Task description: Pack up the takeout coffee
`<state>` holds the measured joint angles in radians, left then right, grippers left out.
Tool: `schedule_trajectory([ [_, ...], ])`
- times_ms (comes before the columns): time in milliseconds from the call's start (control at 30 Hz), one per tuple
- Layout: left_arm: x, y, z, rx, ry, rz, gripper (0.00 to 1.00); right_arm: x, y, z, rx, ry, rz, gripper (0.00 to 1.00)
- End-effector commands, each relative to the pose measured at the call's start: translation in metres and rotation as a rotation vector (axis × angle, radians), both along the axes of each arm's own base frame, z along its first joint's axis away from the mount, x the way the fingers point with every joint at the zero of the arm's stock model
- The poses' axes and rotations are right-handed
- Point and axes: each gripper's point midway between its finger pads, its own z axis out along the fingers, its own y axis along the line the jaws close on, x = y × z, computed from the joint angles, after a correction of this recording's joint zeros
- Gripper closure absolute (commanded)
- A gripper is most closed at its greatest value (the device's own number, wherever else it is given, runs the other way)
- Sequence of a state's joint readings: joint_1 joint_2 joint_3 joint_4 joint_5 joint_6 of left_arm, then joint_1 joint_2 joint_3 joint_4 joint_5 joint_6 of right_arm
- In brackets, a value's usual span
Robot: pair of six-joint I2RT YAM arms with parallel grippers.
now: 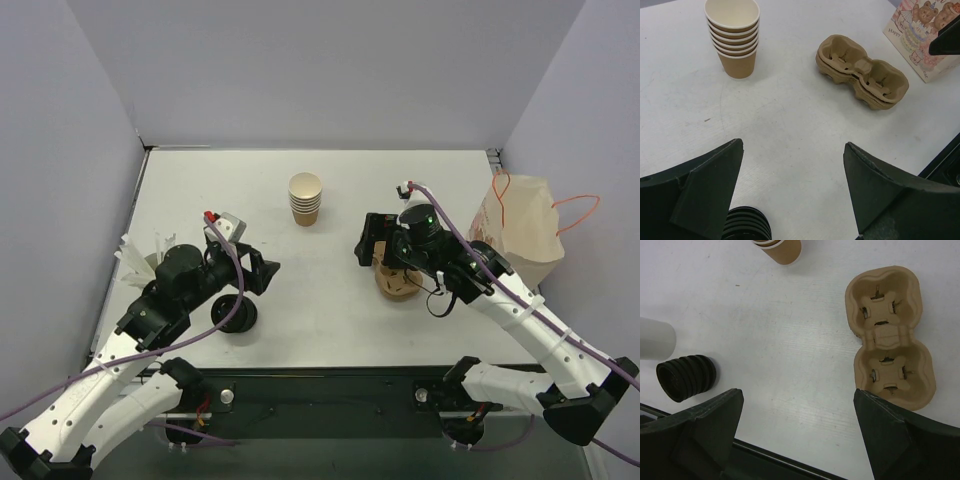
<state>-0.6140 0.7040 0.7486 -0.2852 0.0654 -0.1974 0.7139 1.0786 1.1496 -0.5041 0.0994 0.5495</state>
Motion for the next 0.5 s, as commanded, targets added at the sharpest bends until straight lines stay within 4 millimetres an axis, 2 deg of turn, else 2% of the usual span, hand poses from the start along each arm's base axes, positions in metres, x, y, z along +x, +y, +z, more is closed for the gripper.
schedule_trajectory([
  [0,0.001,-0.001,0.020,-0.021,-0.040,-0.003,0.09,-0.002,0.000,0.007,0.031,-0.016,0.001,0.00],
  [133,0.003,0.001,0.020,-0.003,-0.026,0.014,0.09,-0.004,-0.002,0.006,0.027,-0.019,0.005,0.00],
  [167,0.002,0.001,0.015,0.026,-0.006,0.008,0.09,-0.005,-0.002,0.008,0.034,-0.021,0.006,0.00],
  [200,0.005,-0.001,0.010,0.048,0.014,0.011,0.09,-0.008,-0.002,0.007,0.039,-0.017,0.014,0.00],
  [300,0.015,-0.005,0.014,0.069,0.036,0.022,0.12,-0.021,0.002,0.007,0.070,-0.009,0.075,0.00],
  [367,0.024,-0.009,0.036,0.057,0.013,0.026,0.12,-0.030,0.003,0.004,0.083,-0.007,0.120,0.02],
  [400,0.033,-0.014,0.032,0.079,0.036,0.037,0.12,-0.033,0.006,0.004,0.091,-0.005,0.142,0.03],
  [433,0.043,-0.015,0.057,0.069,-0.002,0.058,0.12,-0.035,0.006,0.004,0.093,-0.007,0.152,0.04],
  [467,0.049,-0.018,0.059,0.087,0.007,0.061,0.12,-0.037,0.005,0.003,0.093,-0.006,0.157,0.05],
])
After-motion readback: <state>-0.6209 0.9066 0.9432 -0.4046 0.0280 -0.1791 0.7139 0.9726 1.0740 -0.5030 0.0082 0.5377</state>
